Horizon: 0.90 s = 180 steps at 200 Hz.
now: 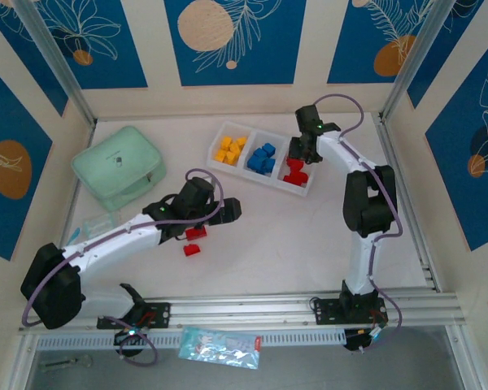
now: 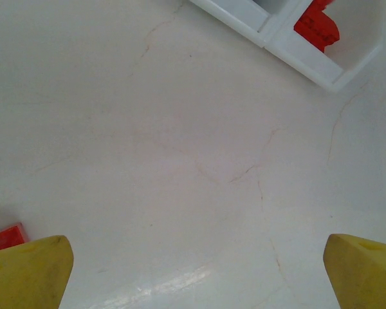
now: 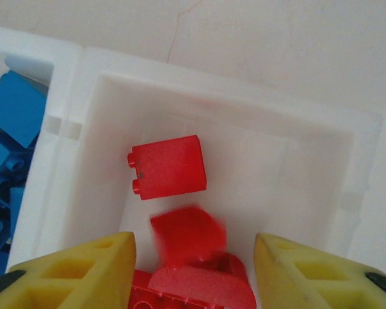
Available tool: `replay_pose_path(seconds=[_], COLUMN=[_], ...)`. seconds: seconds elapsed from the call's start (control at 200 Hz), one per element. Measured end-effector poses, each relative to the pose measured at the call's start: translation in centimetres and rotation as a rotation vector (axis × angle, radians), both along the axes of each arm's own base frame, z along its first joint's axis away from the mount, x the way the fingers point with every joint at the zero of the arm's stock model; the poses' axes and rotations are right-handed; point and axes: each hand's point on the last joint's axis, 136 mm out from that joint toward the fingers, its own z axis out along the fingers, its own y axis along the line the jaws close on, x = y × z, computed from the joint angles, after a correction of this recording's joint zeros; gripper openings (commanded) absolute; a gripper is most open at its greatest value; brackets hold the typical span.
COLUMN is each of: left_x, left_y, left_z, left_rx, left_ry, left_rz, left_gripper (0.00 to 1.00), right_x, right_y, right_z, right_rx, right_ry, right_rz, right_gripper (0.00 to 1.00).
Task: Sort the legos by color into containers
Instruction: Place the lego in the container, then pick up the lego from the center of the table.
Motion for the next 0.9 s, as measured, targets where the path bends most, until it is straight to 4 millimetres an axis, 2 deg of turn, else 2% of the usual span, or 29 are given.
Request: replay_pose_path(seconds=[0.16,0.285,0.39,0.475,0.57,0.695,0.8,0.9], left_x=[0.0,0.0,-0.1,-0.4,-1.0,-2.2,-3.3,-4.3], left_y=[0.4,1.2,2.2,3.3,4.8,7.1,9.0,10.6], left_z=[-0.1,0.5,1.7,2.6,3.0,2.6,2.2,2.1], left_rx=[0.023,0.029,0.025,0.02,0.027,0.062,0.088,0.105], left_ry=[-0.006,-0.017,-0.042,-0.064,-0.076,-0.067,-0.059,-0.057], left_rz=[-0.003,0.017,0.033,0.055,0.081,0.115,0.147,0.176], left_gripper=[0.99,0.99,0.99,0.99,0.99,0.99,0.99,0.99], right_x=[-0.5,-2.9,-6.0,-8.3,-10.9,-14.5,-16.7,-18.6], right_y=[0.7,2.8,6.2,9.0,12.2,16.1,19.6,22.9], right_z=[0.9,3.1,4.7,5.0,4.1,2.8,2.6,1.4], right_rx=[0.012,0.024,0.045,0.069,0.09,0.1,0.122,0.131], right_ry=[-0.013,-0.048,-0.076,-0.078,-0.05,-0.005,-0.001,0.031], right_rz=[0.021,0.081,0.172,0.242,0.319,0.406,0.467,0.523], right_gripper=[0.58,0.62,0.65,0.68,0.7,0.73,0.75,0.77])
